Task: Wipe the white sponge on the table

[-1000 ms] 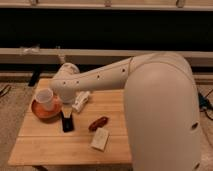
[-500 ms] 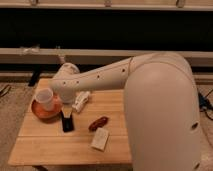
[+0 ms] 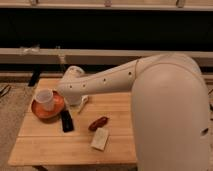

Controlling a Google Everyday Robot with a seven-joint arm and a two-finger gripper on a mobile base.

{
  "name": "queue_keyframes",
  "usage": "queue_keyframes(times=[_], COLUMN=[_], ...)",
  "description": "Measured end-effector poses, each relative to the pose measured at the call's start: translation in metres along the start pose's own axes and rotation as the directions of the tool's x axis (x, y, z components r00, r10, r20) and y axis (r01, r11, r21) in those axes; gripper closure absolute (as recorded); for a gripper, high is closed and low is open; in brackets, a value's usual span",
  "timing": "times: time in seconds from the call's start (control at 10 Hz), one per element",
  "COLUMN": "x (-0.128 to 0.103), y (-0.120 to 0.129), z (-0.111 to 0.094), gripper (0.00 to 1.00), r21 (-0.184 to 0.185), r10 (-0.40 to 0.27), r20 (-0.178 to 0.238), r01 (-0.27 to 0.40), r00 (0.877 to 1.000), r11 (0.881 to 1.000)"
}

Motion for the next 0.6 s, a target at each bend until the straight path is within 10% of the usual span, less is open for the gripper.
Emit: queue_keyframes(times=[0.3,0.6], x=[0.058,0.078], y=[0.043,0.083], z=[-0.010,-0.009], gripper=[0.29,0.29], r21=[-0.013,-0.030], r10=[0.130,0.301], r20=[-0.069,-0.162], r01=[-0.131,-0.310], r00=[0.989,0.940], r11=[0.991,0.950])
